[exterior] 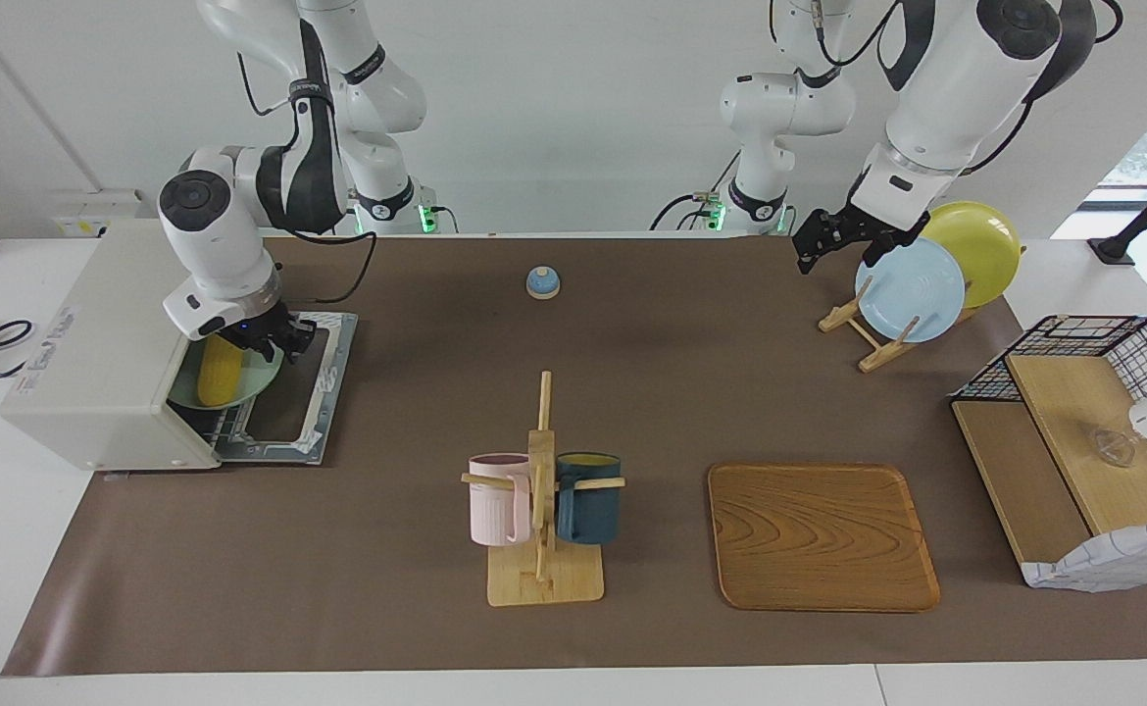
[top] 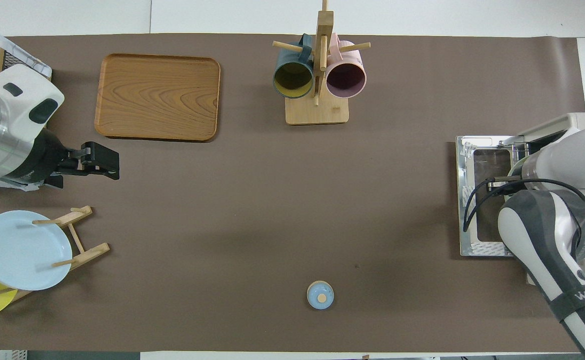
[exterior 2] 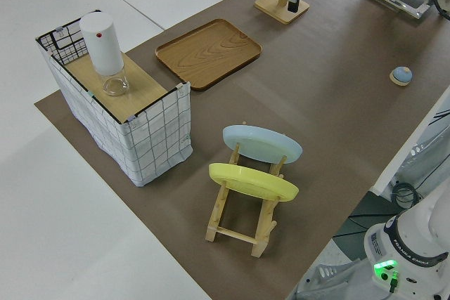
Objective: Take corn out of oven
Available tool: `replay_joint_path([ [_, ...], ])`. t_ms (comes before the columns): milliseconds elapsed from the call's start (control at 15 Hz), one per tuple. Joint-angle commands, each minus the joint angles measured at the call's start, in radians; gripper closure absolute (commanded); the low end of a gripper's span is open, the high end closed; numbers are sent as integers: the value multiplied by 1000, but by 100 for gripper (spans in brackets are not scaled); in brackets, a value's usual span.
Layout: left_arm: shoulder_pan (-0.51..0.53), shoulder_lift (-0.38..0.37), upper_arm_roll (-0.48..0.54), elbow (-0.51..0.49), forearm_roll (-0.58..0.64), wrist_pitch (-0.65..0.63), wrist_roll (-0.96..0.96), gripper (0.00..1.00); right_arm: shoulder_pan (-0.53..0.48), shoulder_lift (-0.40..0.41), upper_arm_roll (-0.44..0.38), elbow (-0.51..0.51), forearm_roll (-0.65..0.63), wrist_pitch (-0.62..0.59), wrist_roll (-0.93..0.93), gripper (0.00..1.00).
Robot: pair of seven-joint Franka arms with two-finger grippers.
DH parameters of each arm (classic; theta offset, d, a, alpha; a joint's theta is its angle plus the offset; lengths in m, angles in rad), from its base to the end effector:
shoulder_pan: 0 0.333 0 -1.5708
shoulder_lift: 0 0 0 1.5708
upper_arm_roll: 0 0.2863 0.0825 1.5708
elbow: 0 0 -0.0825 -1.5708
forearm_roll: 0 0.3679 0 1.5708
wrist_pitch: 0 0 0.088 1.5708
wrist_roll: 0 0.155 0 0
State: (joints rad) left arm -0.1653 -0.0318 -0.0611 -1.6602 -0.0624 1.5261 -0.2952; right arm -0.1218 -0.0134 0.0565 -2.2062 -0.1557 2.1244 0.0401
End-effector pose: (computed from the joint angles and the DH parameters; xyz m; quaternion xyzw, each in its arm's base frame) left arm 0.5016 -0.1261 0.5200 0.9976 0.0346 -0.0572 0.0160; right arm 0.5016 -0.0461 0.3133 0.9973 -0.0094 -0.0349 0.0647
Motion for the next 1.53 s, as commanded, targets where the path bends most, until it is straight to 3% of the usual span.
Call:
replay_joint_path([
  [0, 9, -33, -2, -41, -13, 28, -10, 0, -27, -28, 9, -38, -15, 26, -54, 65],
  [532, 9, -33, -2, -41, -13, 28, -16, 0, -42, -28, 9, -67, -15, 46, -86, 66],
  [731, 9, -33, -2, -41, -14, 28, -22, 0, -50, -28, 9, -70, -31, 34, -89, 74],
  [931, 9, -33, -2, -41, -14, 28, -22, 0, -50, -28, 9, -70, -42, 31, -88, 75],
  [1064, 9, -33, -2, -41, -14, 28, -22, 0, -48, -28, 9, -69, -42, 31, -88, 82],
  [1197, 9, -33, -2, -41, -16, 28, -22, 0, -47, -29, 9, -70, -42, 26, -86, 100],
  [1463, 9, -33, -3, -41, -16, 29, -22, 0, -18, -23, 11, -43, -47, -12, -83, 100],
])
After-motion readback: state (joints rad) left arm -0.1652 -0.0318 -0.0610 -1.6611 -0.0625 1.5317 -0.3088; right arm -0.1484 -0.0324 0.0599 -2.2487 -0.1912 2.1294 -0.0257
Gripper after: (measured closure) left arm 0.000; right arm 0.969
